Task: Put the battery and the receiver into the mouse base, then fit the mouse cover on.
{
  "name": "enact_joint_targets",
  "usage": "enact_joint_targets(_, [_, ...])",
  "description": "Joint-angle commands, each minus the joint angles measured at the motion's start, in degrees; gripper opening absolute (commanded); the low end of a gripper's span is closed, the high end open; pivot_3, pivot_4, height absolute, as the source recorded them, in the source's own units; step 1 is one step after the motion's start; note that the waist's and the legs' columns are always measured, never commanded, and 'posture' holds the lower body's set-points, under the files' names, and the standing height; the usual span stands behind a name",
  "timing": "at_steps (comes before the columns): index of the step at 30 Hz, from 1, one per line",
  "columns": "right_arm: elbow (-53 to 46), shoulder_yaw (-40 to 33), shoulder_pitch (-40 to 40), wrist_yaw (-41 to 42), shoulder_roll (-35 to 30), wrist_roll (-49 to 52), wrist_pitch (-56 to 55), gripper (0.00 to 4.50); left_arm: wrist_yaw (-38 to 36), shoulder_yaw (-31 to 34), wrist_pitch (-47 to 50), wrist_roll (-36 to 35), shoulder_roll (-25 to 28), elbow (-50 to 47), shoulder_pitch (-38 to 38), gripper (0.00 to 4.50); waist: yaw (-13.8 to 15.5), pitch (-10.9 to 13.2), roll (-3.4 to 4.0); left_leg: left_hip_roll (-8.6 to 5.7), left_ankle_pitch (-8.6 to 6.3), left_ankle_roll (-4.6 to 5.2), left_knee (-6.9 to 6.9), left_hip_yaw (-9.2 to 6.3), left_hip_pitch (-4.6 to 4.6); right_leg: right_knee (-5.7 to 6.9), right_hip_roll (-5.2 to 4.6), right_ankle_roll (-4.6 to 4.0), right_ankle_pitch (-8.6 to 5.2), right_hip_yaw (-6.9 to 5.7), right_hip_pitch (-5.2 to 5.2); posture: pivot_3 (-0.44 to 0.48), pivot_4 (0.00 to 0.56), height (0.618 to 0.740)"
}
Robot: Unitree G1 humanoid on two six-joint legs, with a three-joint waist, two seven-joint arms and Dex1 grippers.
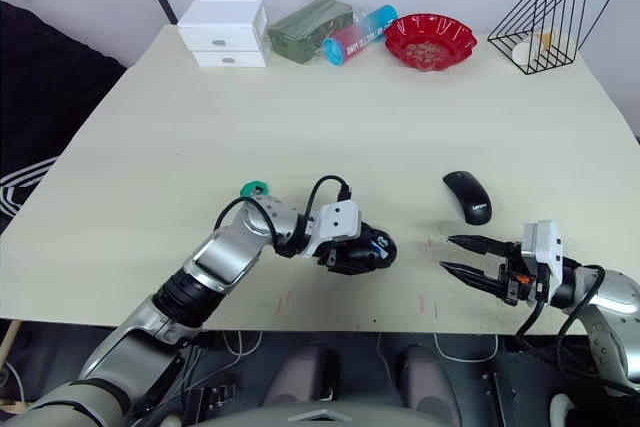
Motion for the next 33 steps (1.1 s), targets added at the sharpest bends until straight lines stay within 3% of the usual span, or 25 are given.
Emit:
enact_joint_targets(1, [1.69, -5.05, 1.51, 4.69, -0.86, 3.64, -2.35, 3.16, -0.5, -1.21, 0.14, 0.67, 0.17, 1.42, 0.17, 2.96, -0.02, 0.0, 0.02, 0.0, 0.0, 0.0, 0.0, 0.01, 0.0, 0.01, 0.0, -0.01, -0.01, 0.01, 0.0, 0.0, 0.15, 0.74])
enact_joint_targets(5, [2.53, -5.48, 2.35, 6.35, -0.91, 3.21, -3.05, 4.39, -0.75, -1.12, 0.06, 0.42, -0.06, 1.74, -0.17, 2.96, -0.01, 0.02, 0.04, 0.0, 0.0, 0.0, 0.0, 0.0, 0.0, 0.0, 0.0, -0.01, -0.01, 0.0, 0.0, 0.0, 0.15, 0.74])
enact_joint_targets(14, [3.0, -5.64, 1.69, 6.7, -0.54, 2.81, -3.71, 4.39, -1.99, -1.21, 0.86, -0.11, -0.04, 2.0, -0.47, 2.96, 0.0, 0.02, 0.06, 0.0, 0.0, 0.0, 0.0, 0.01, 0.0, 0.01, 0.0, -0.01, -0.01, 0.01, 0.0, 0.0, 0.15, 0.74])
enact_joint_targets(17, [3.26, -5.46, 1.63, 6.74, -0.63, 2.34, -4.12, 4.5, -2.1, -0.81, 1.45, -0.34, 0.05, 2.05, -0.83, 4.36, 0.02, 0.02, 0.06, 0.0, 0.0, 0.0, 0.0, 0.0, 0.0, 0.01, 0.0, -0.01, -0.01, 0.0, 0.0, 0.0, 0.15, 0.74])
enact_joint_targets(26, [3.32, -5.0, 1.56, 6.58, -0.57, 2.14, -4.17, 4.5, -1.74, 0.72, 1.47, -1.65, -0.34, 1.45, -0.52, 4.36, 0.0, 0.03, 0.08, -0.01, 0.0, 0.0, 0.01, 0.01, 0.0, 0.01, 0.0, -0.01, -0.01, 0.01, 0.0, 0.0, 0.15, 0.74])
enact_joint_targets(33, [2.94, -4.94, 1.52, 7.28, -0.55, 2.71, -4.2, 4.5, -4.55, 3.16, -1.31, -4.34, 2.9, -0.75, -0.46, 4.36, -0.19, 0.12, 0.19, 0.01, 0.0, 0.0, 0.01, 0.01, 0.0, 0.03, 0.01, -0.01, 0.0, 0.01, -0.02, 0.0, 0.15, 0.74])
